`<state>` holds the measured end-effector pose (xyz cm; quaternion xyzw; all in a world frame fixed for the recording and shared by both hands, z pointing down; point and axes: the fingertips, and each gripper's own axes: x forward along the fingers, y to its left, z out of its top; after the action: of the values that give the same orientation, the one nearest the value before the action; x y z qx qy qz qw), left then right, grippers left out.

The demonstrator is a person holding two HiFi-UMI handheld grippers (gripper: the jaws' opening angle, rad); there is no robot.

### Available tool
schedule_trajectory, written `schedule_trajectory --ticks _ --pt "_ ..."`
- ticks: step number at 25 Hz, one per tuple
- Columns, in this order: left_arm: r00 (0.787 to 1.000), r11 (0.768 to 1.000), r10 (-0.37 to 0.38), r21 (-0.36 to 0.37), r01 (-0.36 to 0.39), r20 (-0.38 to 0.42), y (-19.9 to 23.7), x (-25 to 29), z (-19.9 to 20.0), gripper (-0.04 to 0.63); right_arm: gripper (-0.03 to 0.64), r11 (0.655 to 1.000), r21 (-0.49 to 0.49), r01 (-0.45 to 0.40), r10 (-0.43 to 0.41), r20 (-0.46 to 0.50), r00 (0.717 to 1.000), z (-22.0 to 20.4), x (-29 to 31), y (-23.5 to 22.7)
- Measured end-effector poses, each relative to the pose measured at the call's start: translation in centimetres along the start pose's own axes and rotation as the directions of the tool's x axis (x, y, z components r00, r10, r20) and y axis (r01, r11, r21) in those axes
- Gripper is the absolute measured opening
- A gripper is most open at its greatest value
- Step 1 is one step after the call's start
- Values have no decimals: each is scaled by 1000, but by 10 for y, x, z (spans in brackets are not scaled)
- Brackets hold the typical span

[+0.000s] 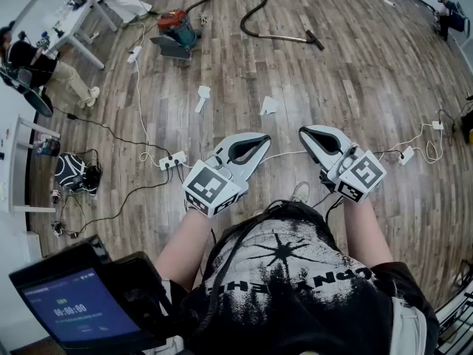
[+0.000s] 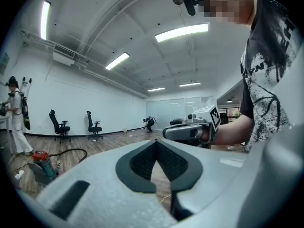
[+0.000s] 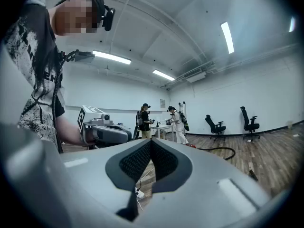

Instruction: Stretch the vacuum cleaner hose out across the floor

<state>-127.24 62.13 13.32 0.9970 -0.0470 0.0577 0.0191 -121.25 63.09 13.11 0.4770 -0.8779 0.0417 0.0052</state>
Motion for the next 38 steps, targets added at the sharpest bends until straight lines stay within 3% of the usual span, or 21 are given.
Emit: schedule_trajectory --ticks 17,27,38 --pt "1000 1000 5 -2 -5 3 4 -15 -6 0 8 999 39 10 -12 48 999 1 12 5" --pt "1000 1000 2 -19 -3 -6 5 -10 -14 0 8 1000 17 -23 22 14 1000 -8 17 11" --pt "999 998 -35 -43 35 -13 13 26 -18 0 8 998 61 33 -34 20 999 -19 0 -32"
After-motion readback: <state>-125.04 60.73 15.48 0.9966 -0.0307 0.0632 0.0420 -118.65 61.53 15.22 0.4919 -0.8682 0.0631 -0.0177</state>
